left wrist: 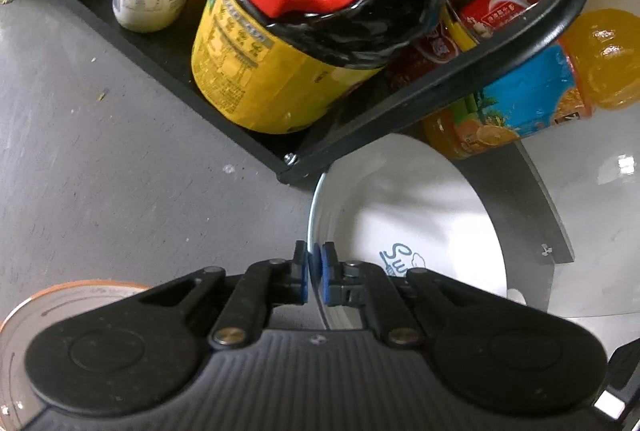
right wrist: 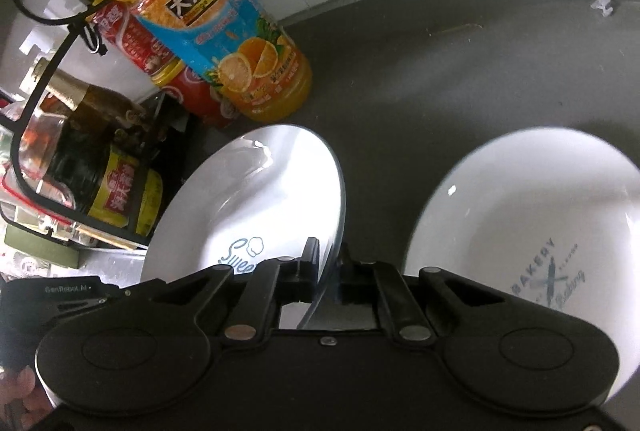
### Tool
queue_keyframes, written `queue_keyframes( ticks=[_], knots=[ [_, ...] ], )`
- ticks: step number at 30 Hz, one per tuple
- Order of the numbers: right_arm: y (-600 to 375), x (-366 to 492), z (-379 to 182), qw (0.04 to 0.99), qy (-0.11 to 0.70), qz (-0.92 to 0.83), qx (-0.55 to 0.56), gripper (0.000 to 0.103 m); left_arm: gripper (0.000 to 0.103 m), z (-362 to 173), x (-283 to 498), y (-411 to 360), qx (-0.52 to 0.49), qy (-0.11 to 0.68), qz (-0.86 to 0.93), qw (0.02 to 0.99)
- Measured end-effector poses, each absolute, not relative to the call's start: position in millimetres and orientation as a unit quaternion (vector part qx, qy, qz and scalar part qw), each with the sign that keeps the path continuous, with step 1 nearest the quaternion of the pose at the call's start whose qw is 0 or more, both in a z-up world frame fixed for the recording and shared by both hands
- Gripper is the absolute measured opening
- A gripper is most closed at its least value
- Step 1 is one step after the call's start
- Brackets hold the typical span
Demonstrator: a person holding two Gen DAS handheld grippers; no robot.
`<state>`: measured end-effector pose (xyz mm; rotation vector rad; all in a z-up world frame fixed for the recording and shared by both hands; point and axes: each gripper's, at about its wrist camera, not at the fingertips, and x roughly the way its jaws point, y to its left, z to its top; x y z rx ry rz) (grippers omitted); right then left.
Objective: Organize plates and bowls
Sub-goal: 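Close the left gripper on the 'Sweet' plate rim while the right gripper grips it too, then carry the 'Sweet' plate with both grippers onto the orange-rimmed flower plate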
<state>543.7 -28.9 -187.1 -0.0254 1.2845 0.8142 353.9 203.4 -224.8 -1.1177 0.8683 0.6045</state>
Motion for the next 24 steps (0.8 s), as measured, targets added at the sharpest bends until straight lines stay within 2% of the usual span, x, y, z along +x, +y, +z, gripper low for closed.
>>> queue_keyframes(
  ticks=[10, 24],
  knots=[
    [-32.5, 516.6, -167.6, 0.732, 0.569, 0.375, -0.027, 0.009, 0.004, -216.0, 336.1, 195.5, -0.51, 0.384, 0.27, 0.721],
    [-59.7, 464.1, -137.2, 0.724, 0.559, 0.404, -0.029, 0.011, 0.004, -185.5, 269.5, 172.5, -0.506, 0.369, 0.279, 0.728]
  ],
)
